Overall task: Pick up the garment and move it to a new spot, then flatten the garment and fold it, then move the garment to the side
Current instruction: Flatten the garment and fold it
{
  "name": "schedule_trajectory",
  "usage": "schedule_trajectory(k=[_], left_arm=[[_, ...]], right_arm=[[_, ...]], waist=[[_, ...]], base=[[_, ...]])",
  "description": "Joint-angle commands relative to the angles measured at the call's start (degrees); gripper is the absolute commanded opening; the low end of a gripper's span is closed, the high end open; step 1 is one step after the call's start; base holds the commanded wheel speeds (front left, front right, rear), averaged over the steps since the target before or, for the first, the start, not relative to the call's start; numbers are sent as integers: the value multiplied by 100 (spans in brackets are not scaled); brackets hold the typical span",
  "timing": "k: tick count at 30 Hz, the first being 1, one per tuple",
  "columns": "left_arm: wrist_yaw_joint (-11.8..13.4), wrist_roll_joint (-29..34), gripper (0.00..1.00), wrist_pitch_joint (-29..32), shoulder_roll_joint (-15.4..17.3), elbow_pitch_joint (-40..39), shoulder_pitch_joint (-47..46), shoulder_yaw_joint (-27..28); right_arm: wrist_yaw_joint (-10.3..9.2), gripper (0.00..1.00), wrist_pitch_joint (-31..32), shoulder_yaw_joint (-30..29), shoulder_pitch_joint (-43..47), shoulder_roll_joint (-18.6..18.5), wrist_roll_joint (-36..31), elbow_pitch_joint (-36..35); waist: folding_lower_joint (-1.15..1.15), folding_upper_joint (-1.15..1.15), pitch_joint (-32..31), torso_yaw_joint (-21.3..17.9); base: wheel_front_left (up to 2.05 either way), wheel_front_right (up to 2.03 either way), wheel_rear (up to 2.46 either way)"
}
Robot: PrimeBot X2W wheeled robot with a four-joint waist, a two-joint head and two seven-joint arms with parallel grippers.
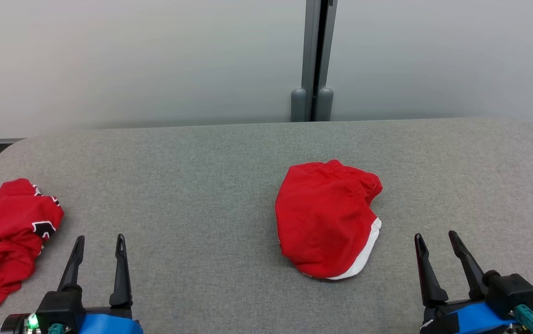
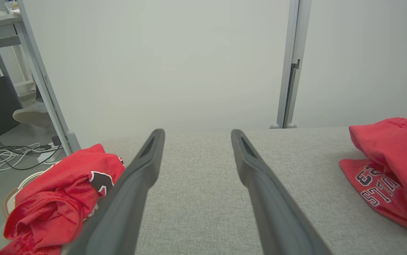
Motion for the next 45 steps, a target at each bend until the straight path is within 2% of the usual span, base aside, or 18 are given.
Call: schedule_trajectory(k=[1, 17, 25, 34, 45], left_arm=[[-2, 18, 100, -29, -15, -35, -12, 42], [28, 184, 100, -29, -107, -76, 17, 95], [-58, 169, 100, -29, -145, 2, -192, 91], [-168, 243, 100, -28, -179, 18, -486, 25], [-278, 268, 100, -29, -202, 98, -771, 28]], right_arm=[[3, 100, 1, 8, -9, -14, -10, 9], [3, 100, 49, -64, -45, -15, -103, 30], [3, 100, 119, 107, -797, -14, -379, 248], [3, 100, 174, 158, -1873, -14, -725, 1106], [3, 100, 85, -220, -2196, -30, -896, 2539]], waist=[[0, 0, 8, -7], [0, 0, 81, -25], [0, 0, 252, 45], [0, 0, 598, 300], [0, 0, 991, 582]], base=[[0, 0, 0], [0, 0, 0], [0, 0, 0], [0, 0, 0], [0, 0, 0]])
